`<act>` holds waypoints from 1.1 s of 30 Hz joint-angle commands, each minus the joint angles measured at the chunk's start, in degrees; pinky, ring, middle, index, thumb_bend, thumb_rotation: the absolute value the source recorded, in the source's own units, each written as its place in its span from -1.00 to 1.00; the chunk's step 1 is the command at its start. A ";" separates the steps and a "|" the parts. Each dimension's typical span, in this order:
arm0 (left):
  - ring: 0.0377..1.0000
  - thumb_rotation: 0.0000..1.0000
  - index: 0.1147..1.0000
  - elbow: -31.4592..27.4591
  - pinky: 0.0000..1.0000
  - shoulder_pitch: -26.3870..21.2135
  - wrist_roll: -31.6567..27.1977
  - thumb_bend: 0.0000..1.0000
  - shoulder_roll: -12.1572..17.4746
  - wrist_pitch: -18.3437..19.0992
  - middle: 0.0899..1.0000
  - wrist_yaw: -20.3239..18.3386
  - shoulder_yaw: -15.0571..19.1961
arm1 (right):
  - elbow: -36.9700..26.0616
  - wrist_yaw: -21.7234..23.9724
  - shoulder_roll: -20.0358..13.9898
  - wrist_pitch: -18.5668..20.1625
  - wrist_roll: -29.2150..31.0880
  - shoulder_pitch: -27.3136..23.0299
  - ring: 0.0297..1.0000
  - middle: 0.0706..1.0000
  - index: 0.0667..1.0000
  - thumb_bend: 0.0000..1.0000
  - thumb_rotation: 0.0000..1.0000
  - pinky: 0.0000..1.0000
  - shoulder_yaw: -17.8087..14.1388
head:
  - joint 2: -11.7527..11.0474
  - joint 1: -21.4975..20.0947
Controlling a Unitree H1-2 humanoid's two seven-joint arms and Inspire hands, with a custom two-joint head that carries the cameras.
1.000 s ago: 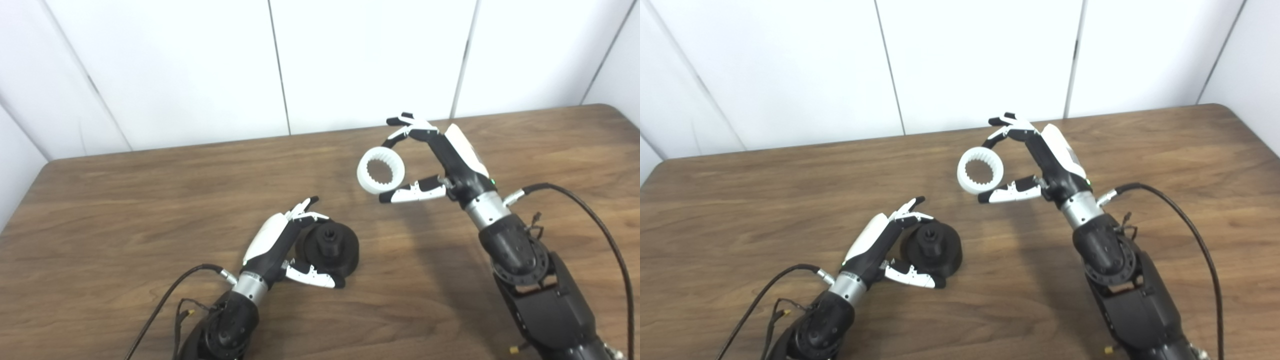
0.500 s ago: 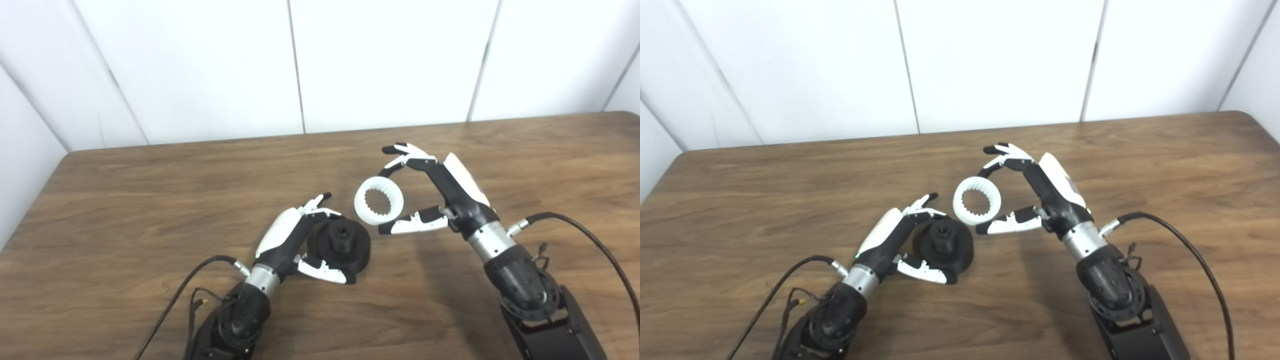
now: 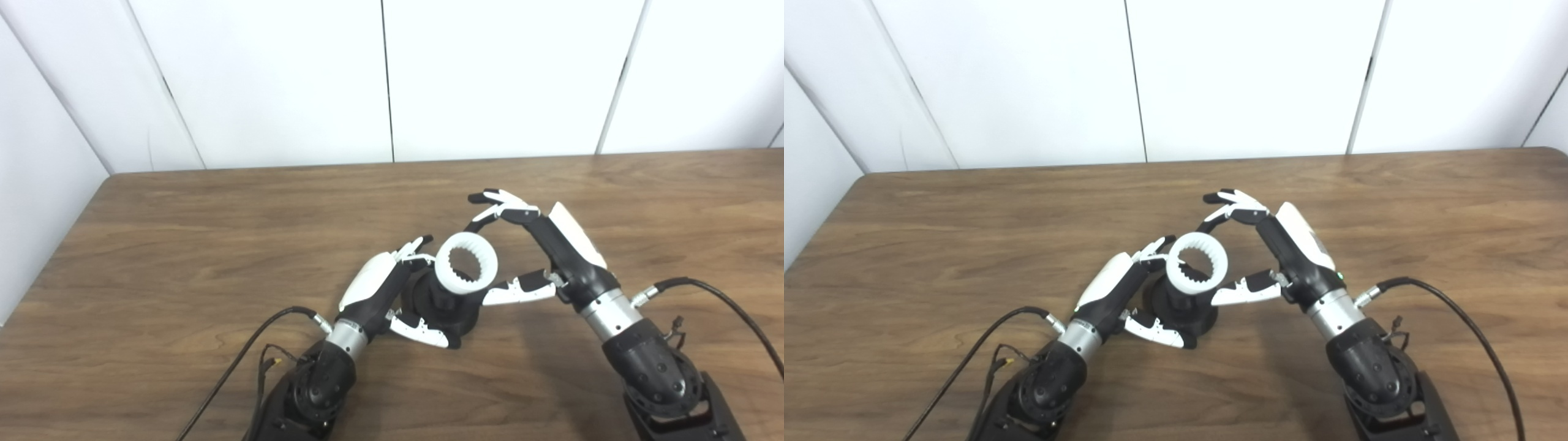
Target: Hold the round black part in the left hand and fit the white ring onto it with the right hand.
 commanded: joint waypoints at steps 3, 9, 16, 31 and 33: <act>1.00 -0.56 0.21 -0.35 1.00 -1.75 0.67 0.90 -0.13 -0.04 1.00 0.87 0.03 | -1.19 0.47 -0.34 -2.37 -0.40 -1.14 0.83 0.67 -0.11 0.04 -0.71 0.63 0.44 | 0.00 0.02; 1.00 -0.55 0.21 -0.68 1.00 -1.68 0.74 0.90 -0.22 0.27 1.00 0.70 -0.06 | 0.08 1.19 -0.50 -2.04 -1.43 -1.07 0.82 0.67 -0.11 0.04 -0.72 0.66 1.38 | 0.10 0.13; 1.00 -0.57 0.20 -1.01 1.00 -1.44 0.85 0.89 -0.28 0.31 1.00 0.81 -0.11 | 2.67 1.09 -0.28 -2.87 -1.56 -2.05 0.83 0.68 -0.11 0.04 -0.72 0.68 1.93 | 0.20 0.33; 1.00 -0.54 0.18 -0.89 1.00 -1.41 1.25 0.90 -0.43 0.04 1.00 1.05 -0.53 | 6.40 0.87 -0.03 -3.37 -2.59 -4.53 0.84 0.69 -0.11 0.04 -0.72 0.71 2.03 | 0.17 0.50; 1.00 -0.54 0.18 -0.89 1.00 -1.44 1.54 0.90 -0.45 0.14 1.00 1.11 -0.64 | 6.56 1.02 0.01 -3.23 -2.44 -4.81 0.85 0.69 -0.11 0.04 -0.72 0.72 1.97 | 0.19 0.55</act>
